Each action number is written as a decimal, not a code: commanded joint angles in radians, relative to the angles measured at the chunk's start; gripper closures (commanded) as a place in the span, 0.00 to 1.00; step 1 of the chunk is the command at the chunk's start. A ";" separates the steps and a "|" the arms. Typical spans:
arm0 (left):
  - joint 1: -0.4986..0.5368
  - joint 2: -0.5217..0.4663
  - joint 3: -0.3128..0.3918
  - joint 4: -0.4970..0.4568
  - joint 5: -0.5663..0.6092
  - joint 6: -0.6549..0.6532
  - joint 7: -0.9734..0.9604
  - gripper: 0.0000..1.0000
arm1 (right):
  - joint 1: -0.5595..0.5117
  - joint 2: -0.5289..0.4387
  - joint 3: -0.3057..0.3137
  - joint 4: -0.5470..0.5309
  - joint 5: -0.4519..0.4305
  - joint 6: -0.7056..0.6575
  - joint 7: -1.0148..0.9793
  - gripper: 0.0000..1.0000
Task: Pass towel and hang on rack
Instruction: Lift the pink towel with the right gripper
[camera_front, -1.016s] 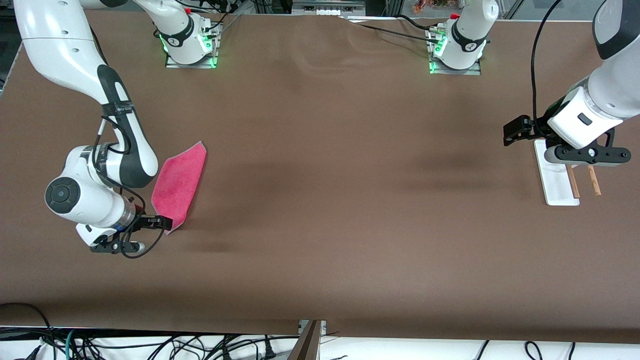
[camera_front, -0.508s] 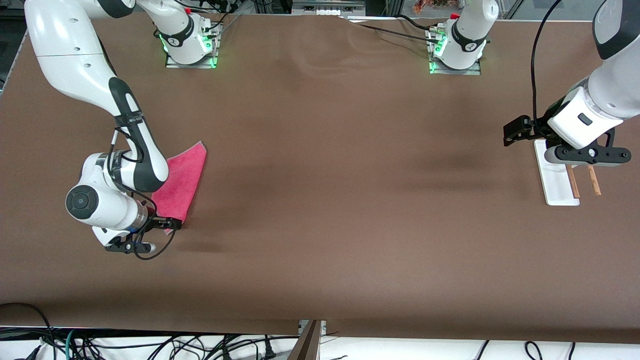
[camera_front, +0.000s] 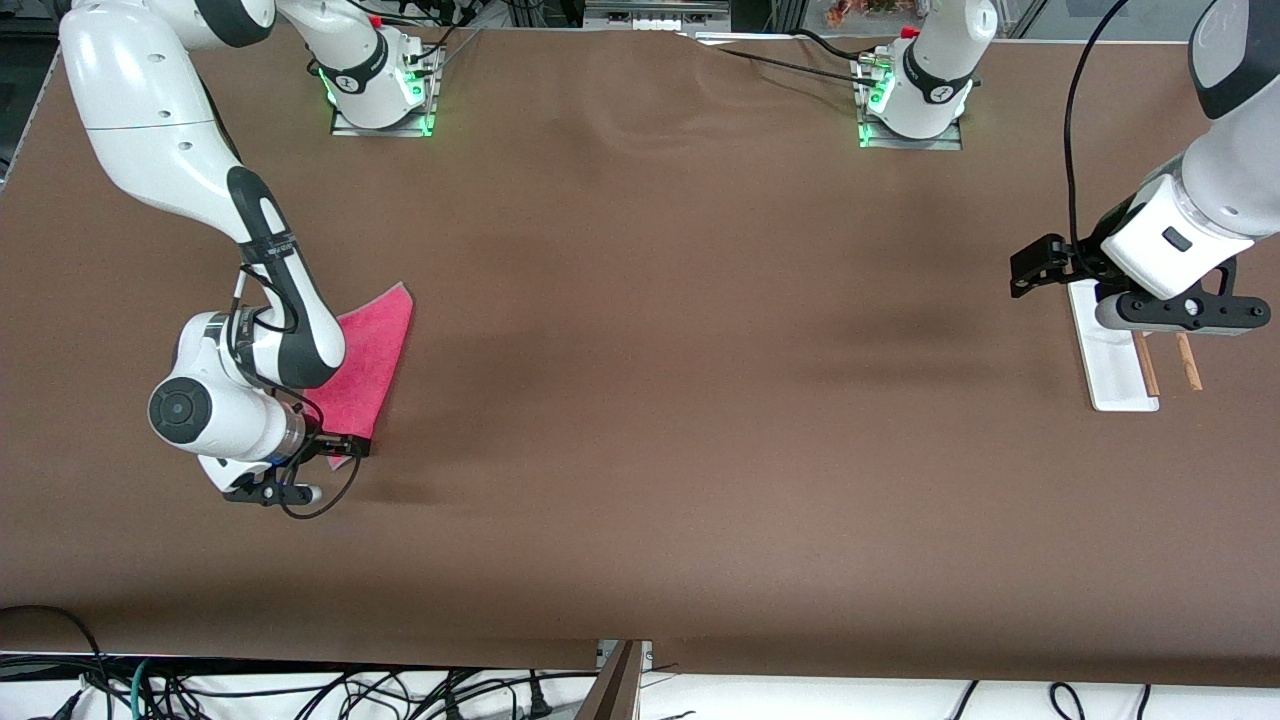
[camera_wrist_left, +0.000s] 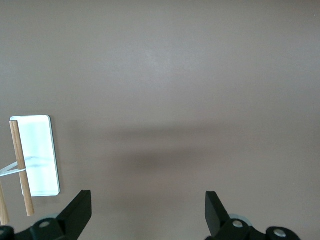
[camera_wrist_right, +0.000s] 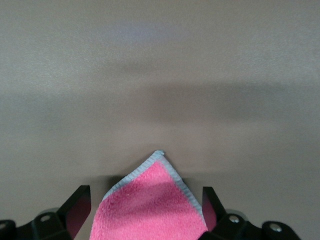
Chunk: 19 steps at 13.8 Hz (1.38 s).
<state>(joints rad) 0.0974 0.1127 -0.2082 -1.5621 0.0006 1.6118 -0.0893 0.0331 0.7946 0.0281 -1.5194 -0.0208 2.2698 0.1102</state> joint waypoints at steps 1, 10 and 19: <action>0.008 0.002 -0.002 0.011 -0.011 -0.006 0.020 0.00 | 0.002 0.012 0.000 0.015 -0.001 0.005 0.013 0.30; -0.001 -0.001 -0.016 0.008 -0.013 -0.082 0.025 0.00 | 0.004 0.009 0.001 0.011 0.001 -0.001 0.040 0.99; -0.001 0.002 -0.042 0.011 0.004 -0.041 0.025 0.00 | 0.030 -0.127 0.004 0.030 -0.001 -0.116 0.075 1.00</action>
<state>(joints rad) 0.0885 0.1131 -0.2514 -1.5627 0.0003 1.5549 -0.0878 0.0593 0.7264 0.0295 -1.4799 -0.0207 2.2051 0.1804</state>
